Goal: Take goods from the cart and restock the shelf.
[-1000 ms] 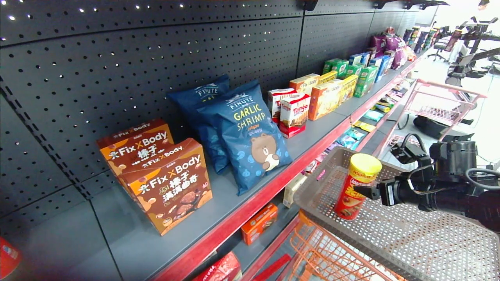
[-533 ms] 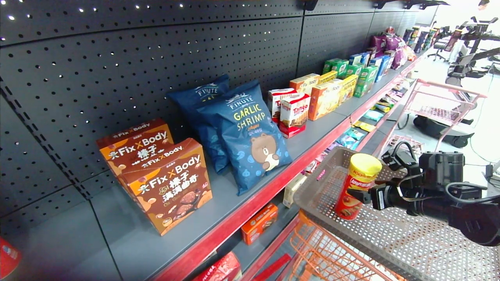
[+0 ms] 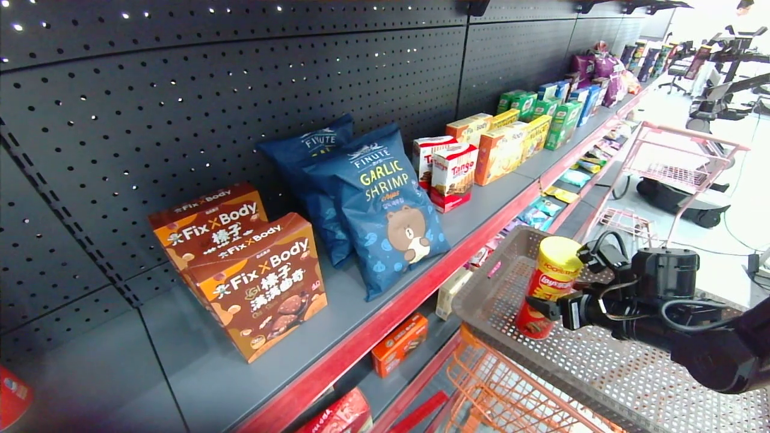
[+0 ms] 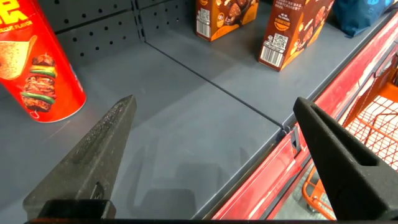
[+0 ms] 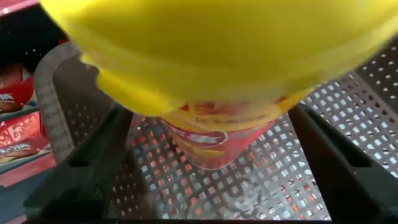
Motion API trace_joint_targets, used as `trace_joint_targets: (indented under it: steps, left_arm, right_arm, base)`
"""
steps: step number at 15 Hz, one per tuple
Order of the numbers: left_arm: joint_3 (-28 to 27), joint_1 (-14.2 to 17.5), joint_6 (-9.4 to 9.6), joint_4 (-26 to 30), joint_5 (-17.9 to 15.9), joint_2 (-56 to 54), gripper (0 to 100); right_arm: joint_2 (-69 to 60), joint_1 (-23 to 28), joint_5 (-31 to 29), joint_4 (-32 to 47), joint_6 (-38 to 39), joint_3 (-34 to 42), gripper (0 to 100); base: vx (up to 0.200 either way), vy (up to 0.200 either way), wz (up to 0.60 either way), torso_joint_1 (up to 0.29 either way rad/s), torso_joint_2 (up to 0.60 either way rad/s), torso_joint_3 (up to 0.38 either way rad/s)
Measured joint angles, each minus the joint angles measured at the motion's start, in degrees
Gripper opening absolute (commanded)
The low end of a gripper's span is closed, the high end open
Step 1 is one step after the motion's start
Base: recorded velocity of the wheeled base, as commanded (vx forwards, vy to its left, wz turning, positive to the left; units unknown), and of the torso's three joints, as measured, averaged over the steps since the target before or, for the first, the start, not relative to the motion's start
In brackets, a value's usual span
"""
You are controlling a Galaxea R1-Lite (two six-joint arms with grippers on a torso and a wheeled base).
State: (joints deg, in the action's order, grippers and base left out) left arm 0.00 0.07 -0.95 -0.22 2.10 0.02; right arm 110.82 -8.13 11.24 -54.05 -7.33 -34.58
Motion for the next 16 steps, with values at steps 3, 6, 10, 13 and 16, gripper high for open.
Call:
trace_joint_targets:
  steps: [3, 6, 10, 13, 16]
  left_arm:
    - [0.0, 0.0, 0.0, 0.0, 0.0, 0.0, 100]
    - [0.0, 0.0, 0.0, 0.0, 0.0, 0.0, 100]
    - [0.0, 0.0, 0.0, 0.0, 0.0, 0.0, 100]
    - [0.0, 0.0, 0.02, 0.0, 0.0, 0.0, 100]
    - [0.0, 0.0, 0.0, 0.0, 0.0, 0.0, 100]
  right_arm:
    - [1.9, 0.3, 0.0, -0.5, -0.9, -1.2, 100]
    - [3.9, 0.5, 0.0, -1.5, -1.0, -2.9, 100]
    - [5.6, 1.2, 1.5, -1.6, -1.0, -5.1, 100]
    - [6.0, 1.5, 5.2, -2.4, -1.0, -5.4, 0]
    - [6.0, 1.3, 5.9, -2.5, -1.0, -5.2, 0]
  base:
    - [0.0, 0.0, 0.0, 0.0, 0.0, 0.0]
    - [0.0, 0.0, 0.0, 0.0, 0.0, 0.0]
    - [0.0, 0.0, 0.0, 0.0, 0.0, 0.0]
    - [0.0, 0.0, 0.0, 0.0, 0.0, 0.0]
    - [0.0, 0.0, 0.0, 0.0, 0.0, 0.0]
